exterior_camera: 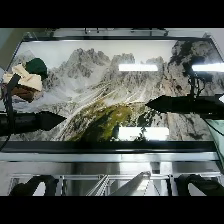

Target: Fold the shirts.

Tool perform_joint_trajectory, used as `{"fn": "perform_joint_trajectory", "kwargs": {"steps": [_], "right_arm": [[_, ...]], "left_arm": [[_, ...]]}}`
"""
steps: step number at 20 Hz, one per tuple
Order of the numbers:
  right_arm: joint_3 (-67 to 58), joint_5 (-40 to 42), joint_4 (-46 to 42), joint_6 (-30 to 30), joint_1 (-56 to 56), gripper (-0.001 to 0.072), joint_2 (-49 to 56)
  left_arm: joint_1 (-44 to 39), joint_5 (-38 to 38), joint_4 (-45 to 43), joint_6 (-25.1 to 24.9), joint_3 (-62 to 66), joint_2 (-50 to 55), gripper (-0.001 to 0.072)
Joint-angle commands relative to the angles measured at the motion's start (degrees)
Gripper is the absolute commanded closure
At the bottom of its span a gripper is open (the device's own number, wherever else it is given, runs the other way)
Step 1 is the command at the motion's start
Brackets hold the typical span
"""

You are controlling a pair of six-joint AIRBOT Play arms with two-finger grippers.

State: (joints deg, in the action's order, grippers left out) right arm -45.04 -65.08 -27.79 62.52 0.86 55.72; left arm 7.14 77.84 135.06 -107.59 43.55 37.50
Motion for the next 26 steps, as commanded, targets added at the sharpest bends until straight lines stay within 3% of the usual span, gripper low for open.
{"fn": "perform_joint_trajectory", "kwargs": {"steps": [1, 4, 7, 8, 10, 11, 15, 18, 22, 24, 26], "right_arm": [[0.02, -0.07, -0.02, 0.02, 0.07, 0.0681, -0.04], [0.02, -0.07, -0.02, 0.02, 0.07, 0.0681, -0.04], [0.02, -0.07, -0.02, 0.02, 0.07, 0.0681, -0.04], [0.02, -0.07, -0.02, 0.02, 0.07, 0.0681, -0.04], [0.02, -0.07, -0.02, 0.02, 0.07, 0.0681, -0.04], [0.02, -0.07, -0.04, 0.02, 0.07, 0.0681, -0.04], [0.02, -0.07, -0.02, 0.02, 0.07, 0.0681, -0.04], [0.02, -0.07, -0.02, 0.02, 0.07, 0.0681, -0.04], [0.02, 0.39, 0.00, 0.04, 0.07, 0.0681, -0.04], [0.02, 0.57, 0.04, 0.04, 0.07, 0.0681, -0.04], [0.02, 0.59, 1.40, 0.00, 0.07, 0.0681, -0.04]], "left_arm": [[0.04, 0.17, -0.11, 0.04, -0.02, -0.04, 0.0687], [0.17, -2.38, -1.18, 0.04, 0.44, 0.09, 0.0689], [4.59, -4.76, -10.27, 0.04, 13.62, 7.98, 0.0685], [7.56, -4.61, -12.39, 0.07, 20.70, 13.16, 0.0508], [12.92, -4.61, -12.50, 0.04, 35.43, 25.55, 0.0042], [14.51, -4.63, -12.57, -0.22, 42.40, 32.15, -0.0006], [15.13, -7.50, -13.14, -4.44, 68.67, 60.76, -0.0008], [12.72, -13.33, -19.89, -6.29, 82.73, 78.51, -0.0009], [8.59, -40.68, -33.57, -7.61, 68.74, 81.83, -0.0013], [6.93, -44.74, -39.30, -7.43, 68.26, 83.91, -0.0013], [5.81, -43.32, -41.20, -7.41, 72.85, 87.97, -0.0012]]}}
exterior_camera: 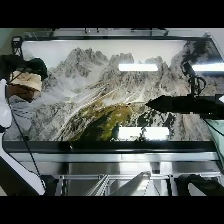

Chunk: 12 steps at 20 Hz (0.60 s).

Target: Fold the shirts.

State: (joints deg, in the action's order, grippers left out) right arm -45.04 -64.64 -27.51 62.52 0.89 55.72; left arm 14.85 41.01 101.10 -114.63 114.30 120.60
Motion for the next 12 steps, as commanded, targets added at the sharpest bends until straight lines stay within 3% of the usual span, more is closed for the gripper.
{"fn": "perform_joint_trajectory", "kwargs": {"steps": [1, 6, 8, 9, 10, 12], "right_arm": [[0.02, 0.31, 1.79, -0.02, 0.04, 0.0681, -0.04], [0.02, 0.35, 3.02, -0.02, 0.04, 0.0681, -0.04], [0.02, 0.33, 3.41, 0.00, 0.04, 0.0681, -0.04], [0.02, 0.33, 3.39, 0.00, 0.04, 0.0681, -0.04], [0.02, 0.33, 3.39, 0.00, 0.04, 0.0681, -0.04], [0.02, 0.35, 3.37, -0.02, 0.04, 0.0681, -0.04]], "left_arm": [[-2.32, -5.40, -7.23, -0.39, 4.87, 7.06, -0.0007], [-4.59, -5.62, -21.35, -0.28, 3.28, 9.18, 0.0023], [-5.31, -3.39, -26.73, 2.49, 2.32, 9.22, 0.0238], [-5.46, -2.14, -26.93, 3.13, 2.71, 9.22, 0.0423], [-6.10, -0.15, -26.53, 3.10, 3.87, 9.22, 0.0660], [-8.13, 2.60, -26.03, 3.10, 7.34, 8.94, 0.0677]]}}
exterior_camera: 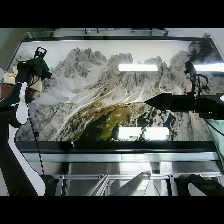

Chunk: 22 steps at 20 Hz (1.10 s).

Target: Fold the shirts.

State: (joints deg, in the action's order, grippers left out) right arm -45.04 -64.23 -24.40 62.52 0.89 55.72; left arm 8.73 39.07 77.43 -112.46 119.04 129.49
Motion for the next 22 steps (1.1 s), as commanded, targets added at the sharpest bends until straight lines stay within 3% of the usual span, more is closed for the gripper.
{"fn": "perform_joint_trajectory", "kwargs": {"steps": [1, 5, 7, 9, 12, 14, 18, 22], "right_arm": [[0.02, -0.09, 0.26, -0.02, 0.04, 0.0681, -0.04], [0.02, -0.09, 0.26, 0.00, 0.04, 0.0681, -0.04], [0.02, -0.15, 0.26, 0.00, 0.04, 0.0681, -0.04], [0.02, -0.13, 0.24, 0.00, 0.04, 0.0681, -0.04], [0.02, -0.11, 0.26, 0.00, 0.04, 0.0681, -0.04], [0.02, -0.11, 0.26, 0.00, 0.04, 0.0681, -0.04], [0.02, -0.09, 0.26, 0.00, 0.04, 0.0681, -0.04], [0.02, -0.13, 0.28, 0.04, 0.04, 0.0681, -0.04]], "left_arm": [[-3.67, 4.26, -2.25, 0.92, 3.45, -1.09, 0.0678], [-10.78, -2.89, -2.16, 0.90, -3.06, -12.02, 0.0678], [-13.64, 2.25, 2.27, 0.90, -3.26, -16.81, 0.0678], [-14.60, 12.24, 15.34, 0.85, -2.36, -21.62, 0.0678], [-13.99, 25.14, 43.87, -2.23, -4.76, -28.70, 0.0678], [-13.99, 31.89, 54.80, -2.14, -7.87, -31.85, 0.0678], [-17.03, 44.63, 60.83, -0.79, -17.03, -34.64, 0.0678], [-23.12, 44.59, 60.61, -0.39, -26.34, -35.08, 0.0678]]}}
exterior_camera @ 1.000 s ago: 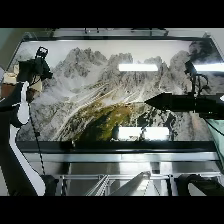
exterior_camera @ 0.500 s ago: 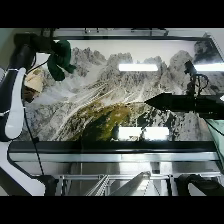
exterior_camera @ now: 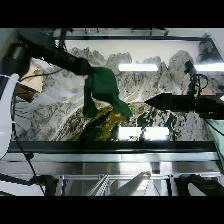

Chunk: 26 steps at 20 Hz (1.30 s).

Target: Fold the shirts.

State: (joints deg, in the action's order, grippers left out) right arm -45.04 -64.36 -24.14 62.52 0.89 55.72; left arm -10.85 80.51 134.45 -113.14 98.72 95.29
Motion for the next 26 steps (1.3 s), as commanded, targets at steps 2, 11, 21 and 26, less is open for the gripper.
{"fn": "perform_joint_trajectory", "kwargs": {"steps": [2, 11, 21, 26], "right_arm": [[0.02, -0.22, 0.70, 0.04, 0.04, 0.0681, -0.04], [0.02, -5.77, -5.64, 0.04, -5.42, 0.0280, 5.57], [1.38, -0.94, -6.67, 0.00, 3.56, 0.0281, 28.17], [1.36, 3.13, 1.90, -2.25, 11.15, 0.0281, 34.29]], "left_arm": [[-5.55, 0.85, 3.56, 0.28, -8.85, -0.87, 0.0674], [5.90, 14.73, -4.48, 8.94, -4.96, -3.74, -0.0006], [14.45, -6.86, 3.67, -1.53, -43.82, -2.69, -0.0003], [9.55, -6.40, 3.65, -1.68, -37.09, 4.44, 0.0015]]}}
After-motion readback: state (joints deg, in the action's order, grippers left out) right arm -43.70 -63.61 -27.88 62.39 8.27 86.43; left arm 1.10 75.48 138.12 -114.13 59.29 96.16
